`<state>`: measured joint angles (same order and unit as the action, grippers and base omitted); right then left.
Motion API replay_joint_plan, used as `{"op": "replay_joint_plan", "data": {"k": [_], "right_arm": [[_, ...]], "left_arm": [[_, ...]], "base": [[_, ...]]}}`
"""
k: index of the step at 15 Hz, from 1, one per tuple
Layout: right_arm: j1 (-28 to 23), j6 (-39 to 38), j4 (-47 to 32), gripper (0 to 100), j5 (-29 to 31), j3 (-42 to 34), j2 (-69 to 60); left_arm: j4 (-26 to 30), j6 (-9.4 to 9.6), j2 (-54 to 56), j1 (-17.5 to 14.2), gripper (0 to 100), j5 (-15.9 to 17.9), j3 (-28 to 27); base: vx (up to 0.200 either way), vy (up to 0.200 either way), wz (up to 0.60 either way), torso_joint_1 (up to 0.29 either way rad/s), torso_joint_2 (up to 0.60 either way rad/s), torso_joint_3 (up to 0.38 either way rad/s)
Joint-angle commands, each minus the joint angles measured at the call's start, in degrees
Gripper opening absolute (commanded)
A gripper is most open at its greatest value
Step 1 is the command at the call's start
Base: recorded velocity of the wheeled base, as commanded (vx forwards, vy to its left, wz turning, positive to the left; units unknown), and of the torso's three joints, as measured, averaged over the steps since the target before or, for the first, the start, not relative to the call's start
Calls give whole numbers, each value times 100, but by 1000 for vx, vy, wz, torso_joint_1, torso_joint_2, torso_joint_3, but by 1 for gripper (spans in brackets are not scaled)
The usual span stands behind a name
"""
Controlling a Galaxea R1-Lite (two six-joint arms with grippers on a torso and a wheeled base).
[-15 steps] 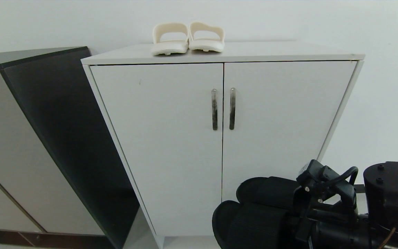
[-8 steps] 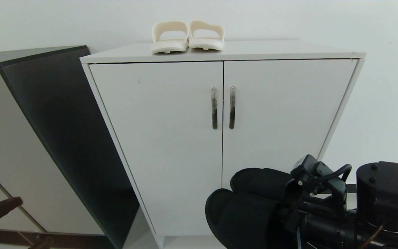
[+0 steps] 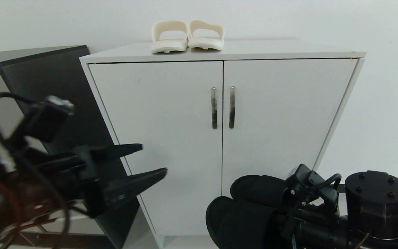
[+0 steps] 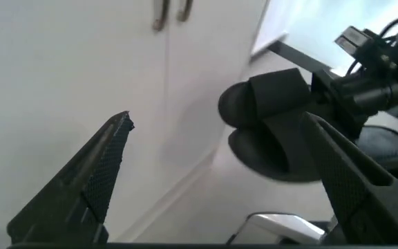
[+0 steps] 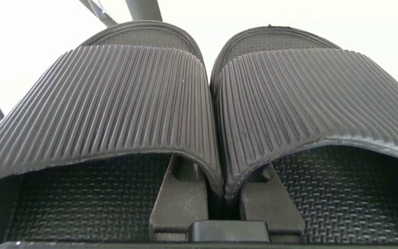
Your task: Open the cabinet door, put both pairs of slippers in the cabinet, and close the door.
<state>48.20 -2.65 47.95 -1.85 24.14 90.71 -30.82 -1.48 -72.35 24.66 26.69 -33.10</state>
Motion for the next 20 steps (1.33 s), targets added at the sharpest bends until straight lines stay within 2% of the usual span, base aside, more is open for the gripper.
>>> {"op": "replay_joint_plan", "data": {"k": [1, 2, 3, 5, 6, 7, 9, 10, 11, 14, 17, 20], "right_arm": [[5, 1, 4, 0, 1, 12, 61], [5, 1, 4, 0, 1, 21, 70], [5, 1, 4, 0, -8, 38, 87], [5, 1, 4, 0, -8, 47, 105], [5, 1, 4, 0, -8, 47, 114], [5, 1, 4, 0, -8, 47, 114], [5, 1, 4, 0, -8, 38, 114], [5, 1, 13, 0, -8, 38, 122], [5, 18, 13, 0, -8, 38, 122], [5, 115, 13, 0, 1, 21, 122], [5, 115, 22, 0, 1, 3, 114], [5, 115, 22, 0, 1, -14, 131]], "left_arm": [[-328, -90, -1413, 768, 100, -41, -821], [-302, -90, -1484, 777, 100, -41, -962], [-188, -160, -1615, 900, 100, -14, -1375], [120, -749, -1739, 1146, 100, 249, -2025], [234, -854, -1844, 1146, 100, 539, -2298], [269, -881, -1897, 1146, 100, 627, -2394], [313, -1294, -2108, 1331, 100, 706, -2799], [304, -1408, -2213, 1410, 100, 671, -2966], [304, -1435, -2301, 1489, 100, 610, -3097], [304, -1496, -2494, 1559, 100, 135, -3475], [322, -1461, -2512, 1463, 100, -5, -3528], [304, -1294, -2635, 1331, 100, -348, -3555]], "base": [[0, 0, 0, 0, 0, 0], [0, 0, 0, 0, 0, 0], [0, 0, 0, 0, 0, 0], [0, 0, 0, 0, 0, 0], [0, 0, 0, 0, 0, 0], [0, 0, 0, 0, 0, 0], [0, 0, 0, 0, 0, 0], [0, 0, 0, 0, 0, 0], [0, 0, 0, 0, 0, 0], [0, 0, 0, 0, 0, 0], [0, 0, 0, 0, 0, 0], [0, 0, 0, 0, 0, 0]]}}
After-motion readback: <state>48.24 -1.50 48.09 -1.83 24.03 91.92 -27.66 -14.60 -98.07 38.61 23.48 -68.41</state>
